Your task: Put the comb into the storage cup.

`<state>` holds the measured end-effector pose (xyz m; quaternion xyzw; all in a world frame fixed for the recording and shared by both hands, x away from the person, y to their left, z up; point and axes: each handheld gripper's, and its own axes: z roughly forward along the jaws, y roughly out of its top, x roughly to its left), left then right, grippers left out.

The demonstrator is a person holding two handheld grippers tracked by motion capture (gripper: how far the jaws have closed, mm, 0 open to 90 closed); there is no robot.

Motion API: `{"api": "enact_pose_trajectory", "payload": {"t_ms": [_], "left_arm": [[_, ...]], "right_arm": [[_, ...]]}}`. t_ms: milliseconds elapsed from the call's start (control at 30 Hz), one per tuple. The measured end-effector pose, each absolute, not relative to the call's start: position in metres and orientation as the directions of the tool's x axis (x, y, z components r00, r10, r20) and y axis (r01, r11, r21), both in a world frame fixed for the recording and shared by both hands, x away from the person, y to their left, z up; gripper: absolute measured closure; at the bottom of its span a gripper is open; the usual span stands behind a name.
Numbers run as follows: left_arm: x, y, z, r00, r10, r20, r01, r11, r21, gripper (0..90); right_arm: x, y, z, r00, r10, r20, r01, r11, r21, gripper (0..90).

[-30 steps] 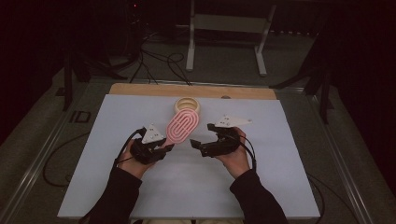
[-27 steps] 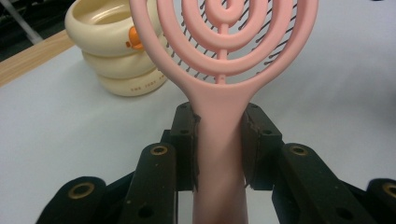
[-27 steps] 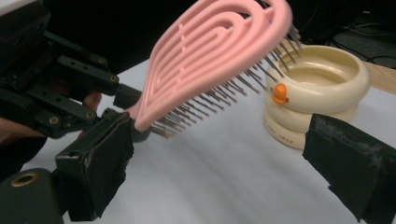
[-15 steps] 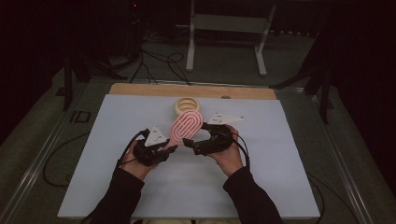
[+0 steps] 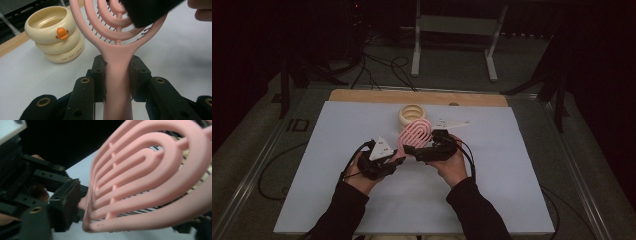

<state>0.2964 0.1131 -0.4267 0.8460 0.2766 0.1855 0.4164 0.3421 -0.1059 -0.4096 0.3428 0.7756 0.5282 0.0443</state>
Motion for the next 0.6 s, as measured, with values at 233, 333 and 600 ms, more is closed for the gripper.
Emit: {"api": "enact_pose_trajectory", "payload": {"t_ms": [233,333,600], "left_arm": [[0.2957,0.1134,-0.4260,0.781,0.618,0.089,0.302,-0.498,0.813,70.2],[0.2957,0.1133,-0.4266,0.783,0.616,0.084,0.304,-0.498,0.812,70.2],[0.2961,0.1127,-0.4282,0.787,0.611,0.088,0.299,-0.502,0.812,70.3]], "right_arm": [[0.3429,-0.1067,-0.4078,-0.748,0.574,0.334,0.512,0.178,0.840,42.9],[0.3431,-0.1074,-0.4079,-0.752,0.556,0.353,0.517,0.167,0.839,46.7],[0.3440,-0.1084,-0.4083,-0.742,0.525,0.416,0.549,0.120,0.827,56.6]]}}
